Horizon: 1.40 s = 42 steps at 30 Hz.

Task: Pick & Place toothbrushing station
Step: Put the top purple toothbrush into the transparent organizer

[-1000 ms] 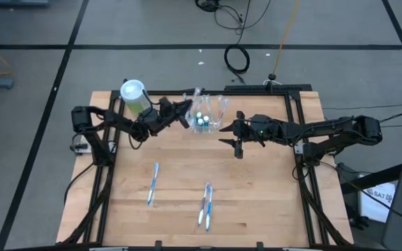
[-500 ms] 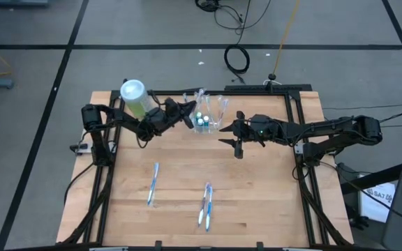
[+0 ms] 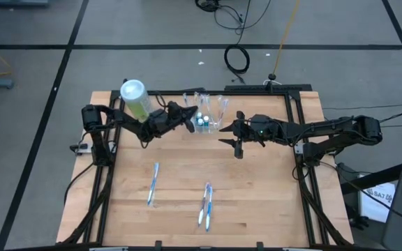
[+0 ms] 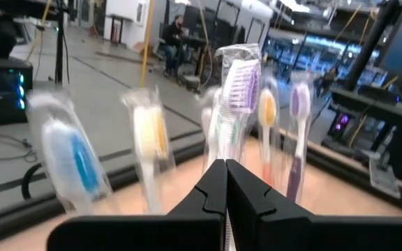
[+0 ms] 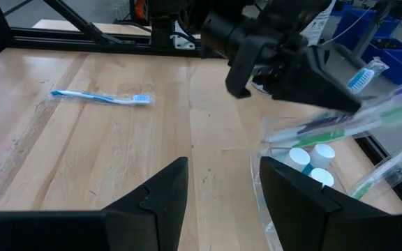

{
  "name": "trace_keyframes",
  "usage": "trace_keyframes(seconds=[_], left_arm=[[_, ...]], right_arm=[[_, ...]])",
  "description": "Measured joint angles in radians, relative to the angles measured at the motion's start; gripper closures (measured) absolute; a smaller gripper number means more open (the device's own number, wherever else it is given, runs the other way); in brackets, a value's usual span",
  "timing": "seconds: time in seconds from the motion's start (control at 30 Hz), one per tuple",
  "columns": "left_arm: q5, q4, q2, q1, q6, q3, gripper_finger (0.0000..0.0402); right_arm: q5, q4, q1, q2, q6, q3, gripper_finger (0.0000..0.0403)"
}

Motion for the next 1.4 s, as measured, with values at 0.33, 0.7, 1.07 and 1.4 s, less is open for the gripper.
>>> trace_keyframes(seconds=[0.33,0.7,1.07,1.4], left_arm=[[-0.031,-0.098,-0.002,-0.023,-0.005,-0.001,0.0401],[-0.037,-0.106,-0.006,-0.049,-0.028,-0.001,0.0401],[-0.122,-0.351,-0.141,-0.088,-0.031,-0.002,0.04],[-0.219,-0.571,-0.265,-0.133,-0.028,-0.002,0.0396]], right_arm=[[0.0,0.0,0.0,0.0,0.004,0.0,0.0232],[0.0,-0.008,0.0,0.0,0.006,0.0,0.0232],[0.0,-0.008,0.0,0.0,0.006,0.0,0.0232],[0.0,-0.002,0.0,0.0,0.007,0.0,0.0232]])
